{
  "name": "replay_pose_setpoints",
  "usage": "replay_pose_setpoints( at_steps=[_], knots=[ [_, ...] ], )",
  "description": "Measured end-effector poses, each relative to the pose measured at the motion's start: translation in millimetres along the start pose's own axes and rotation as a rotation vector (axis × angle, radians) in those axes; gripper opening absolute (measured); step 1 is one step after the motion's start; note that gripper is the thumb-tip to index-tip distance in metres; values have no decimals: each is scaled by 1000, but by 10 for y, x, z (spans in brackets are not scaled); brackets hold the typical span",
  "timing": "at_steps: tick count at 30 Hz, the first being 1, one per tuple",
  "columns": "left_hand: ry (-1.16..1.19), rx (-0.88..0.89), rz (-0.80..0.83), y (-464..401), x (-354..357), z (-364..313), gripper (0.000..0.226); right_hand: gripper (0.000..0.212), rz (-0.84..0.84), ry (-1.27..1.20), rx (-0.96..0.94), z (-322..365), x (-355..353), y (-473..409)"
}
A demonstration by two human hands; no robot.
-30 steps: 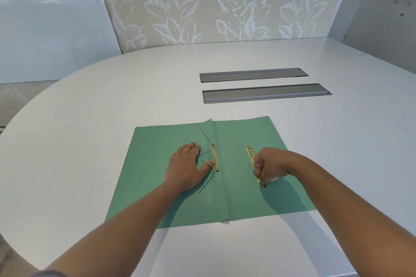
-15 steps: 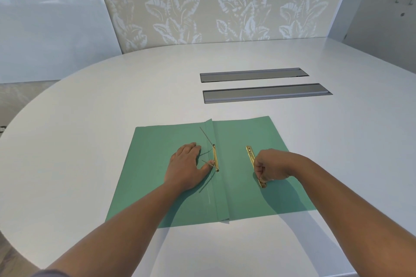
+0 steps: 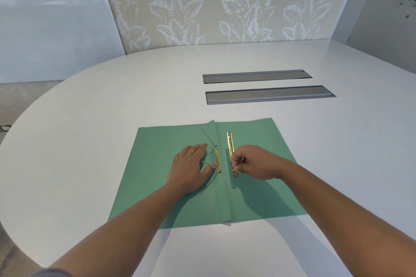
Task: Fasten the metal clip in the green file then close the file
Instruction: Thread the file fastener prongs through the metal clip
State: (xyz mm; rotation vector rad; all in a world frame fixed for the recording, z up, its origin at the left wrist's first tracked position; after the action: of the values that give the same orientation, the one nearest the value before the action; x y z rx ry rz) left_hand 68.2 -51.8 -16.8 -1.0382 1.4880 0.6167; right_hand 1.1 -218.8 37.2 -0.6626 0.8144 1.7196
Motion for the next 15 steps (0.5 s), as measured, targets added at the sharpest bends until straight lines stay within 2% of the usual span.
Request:
replay_pose_setpoints(
  at_steps=[5,9,15],
  knots=[
    [9,-1,21,18,8,-7,76,19,5,2,-77,180,229,-112],
    [2,2,30,17,19,-13,78,24,-24,-57,-76,159,291,-152],
    [3,4,27,14,20,-18,80,16,-86,-102,-61,134,229,-183]
  ],
)
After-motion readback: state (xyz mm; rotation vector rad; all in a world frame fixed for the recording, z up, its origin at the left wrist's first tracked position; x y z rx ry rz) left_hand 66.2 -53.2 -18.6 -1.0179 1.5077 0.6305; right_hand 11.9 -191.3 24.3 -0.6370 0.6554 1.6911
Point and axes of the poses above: each hand's wrist, its own y-axis away from the middle knuckle, its own x-axis out of the palm, z = x × y, the point moved 9 cm from there along -y, towards the middle knuckle, and after that the axes turned 7 degrees about -y, right-handed, at the moved point
